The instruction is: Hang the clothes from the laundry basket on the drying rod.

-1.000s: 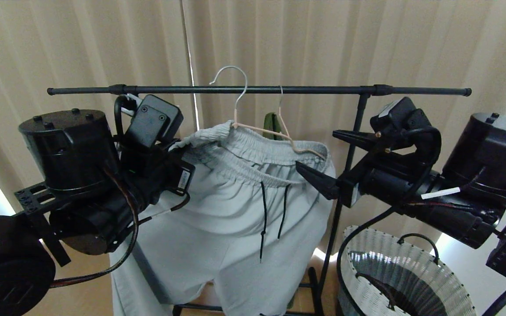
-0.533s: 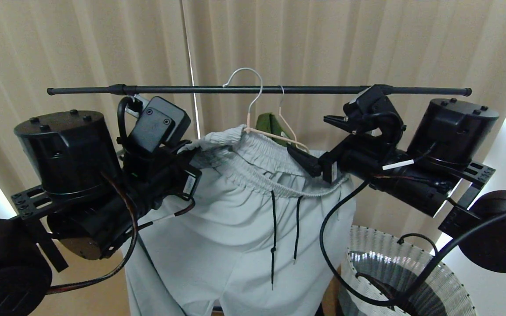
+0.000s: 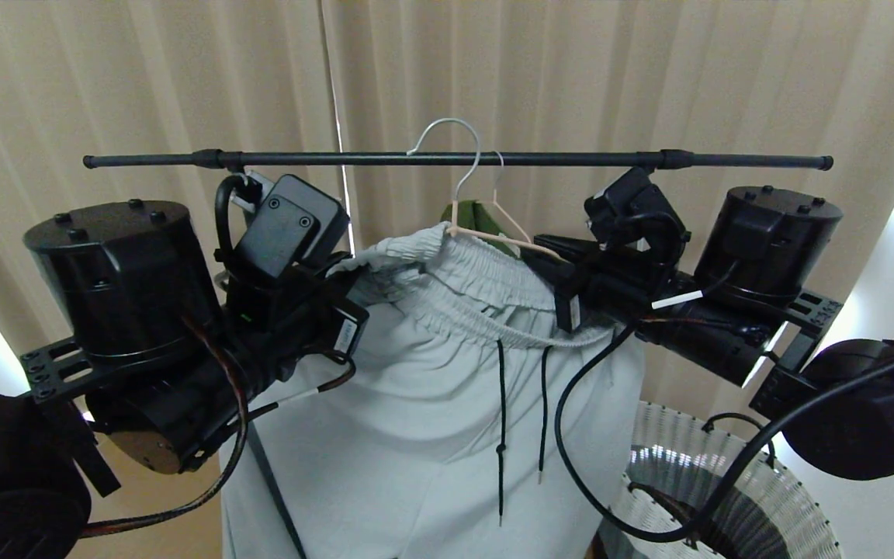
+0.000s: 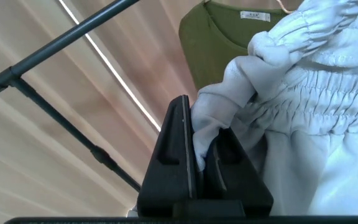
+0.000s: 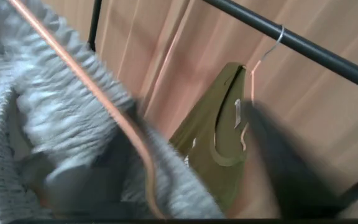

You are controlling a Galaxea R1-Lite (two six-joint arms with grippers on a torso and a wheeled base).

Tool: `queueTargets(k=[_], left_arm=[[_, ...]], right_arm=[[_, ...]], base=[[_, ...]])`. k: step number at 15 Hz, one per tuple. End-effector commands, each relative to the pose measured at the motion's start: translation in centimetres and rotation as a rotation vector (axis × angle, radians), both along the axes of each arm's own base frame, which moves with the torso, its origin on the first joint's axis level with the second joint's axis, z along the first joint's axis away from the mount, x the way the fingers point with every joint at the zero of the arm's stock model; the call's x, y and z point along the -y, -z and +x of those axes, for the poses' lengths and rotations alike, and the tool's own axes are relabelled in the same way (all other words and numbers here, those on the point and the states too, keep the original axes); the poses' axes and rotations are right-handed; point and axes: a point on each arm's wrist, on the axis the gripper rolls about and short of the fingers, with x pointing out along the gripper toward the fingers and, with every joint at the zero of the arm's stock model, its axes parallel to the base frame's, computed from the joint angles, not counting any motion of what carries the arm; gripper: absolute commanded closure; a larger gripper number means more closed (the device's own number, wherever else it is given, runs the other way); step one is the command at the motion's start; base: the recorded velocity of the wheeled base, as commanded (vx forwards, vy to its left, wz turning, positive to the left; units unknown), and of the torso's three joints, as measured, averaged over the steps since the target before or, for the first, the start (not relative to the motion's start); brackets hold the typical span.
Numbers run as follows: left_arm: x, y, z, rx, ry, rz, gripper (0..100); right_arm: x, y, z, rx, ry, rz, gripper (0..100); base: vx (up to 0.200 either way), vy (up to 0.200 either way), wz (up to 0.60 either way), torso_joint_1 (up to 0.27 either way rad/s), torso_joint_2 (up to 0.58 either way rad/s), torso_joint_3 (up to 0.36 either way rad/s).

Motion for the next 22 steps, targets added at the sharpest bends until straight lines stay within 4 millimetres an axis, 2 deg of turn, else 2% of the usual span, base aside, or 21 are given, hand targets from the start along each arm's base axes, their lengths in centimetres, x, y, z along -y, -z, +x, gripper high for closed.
queueTargets(k=[1,3,8,9,13,17,18,21,22], left_arm=[[0.0,0.0,0.0,0.000,-0.005,0.000,100],[-0.1,0.1,0.0,-0.004,-0.006,0.002,100],[-1.5,0.2,-1.9,-0.004,0.015,-0.011,100],[-1.5,0.2,-1.9,-0.003,0.020,-0.009,0],[-1.7,0.4,-2.1,-0.012,0.025,-0.012,0],[-3.2,1.1,-4.0,-0.030,0.060,-0.018,0],[-4.3,1.6,-4.8,-0.043,0.039,-0.020,0],[-5.1,3.2,-5.1,-0.099,0.009,-0.001,0],[-5.3,4.0,-4.8,-0.134,-0.006,-0.006,0]], right_arm=[[0.1,0.0,-0.1,0.001,0.004,0.001,100],[0.0,0.0,-0.1,-0.001,0.002,0.001,100],[0.2,-0.2,-0.3,0.005,0.014,0.005,100],[0.2,-0.2,-0.3,0.005,0.014,0.005,100],[0.7,-0.7,-0.6,0.016,0.042,0.014,100],[3.2,-0.9,-0.7,0.015,0.122,0.011,100],[4.2,-1.2,-1.0,0.020,0.148,0.014,100],[5.9,-1.6,-1.4,0.030,0.191,0.021,100],[7.1,-2.4,-1.7,0.052,0.221,0.033,100]], base=[[0.000,0.000,0.00,0.000,0.00,0.000],[0.000,0.000,0.00,0.000,0.00,0.000],[0.000,0.000,0.00,0.000,0.00,0.000],[0.000,0.000,0.00,0.000,0.00,0.000],[0.000,0.000,0.00,0.000,0.00,0.000],[0.000,0.000,0.00,0.000,0.00,0.000],[0.000,0.000,0.00,0.000,0.00,0.000],[0.000,0.000,0.00,0.000,0.00,0.000],[0.000,0.000,0.00,0.000,0.00,0.000]])
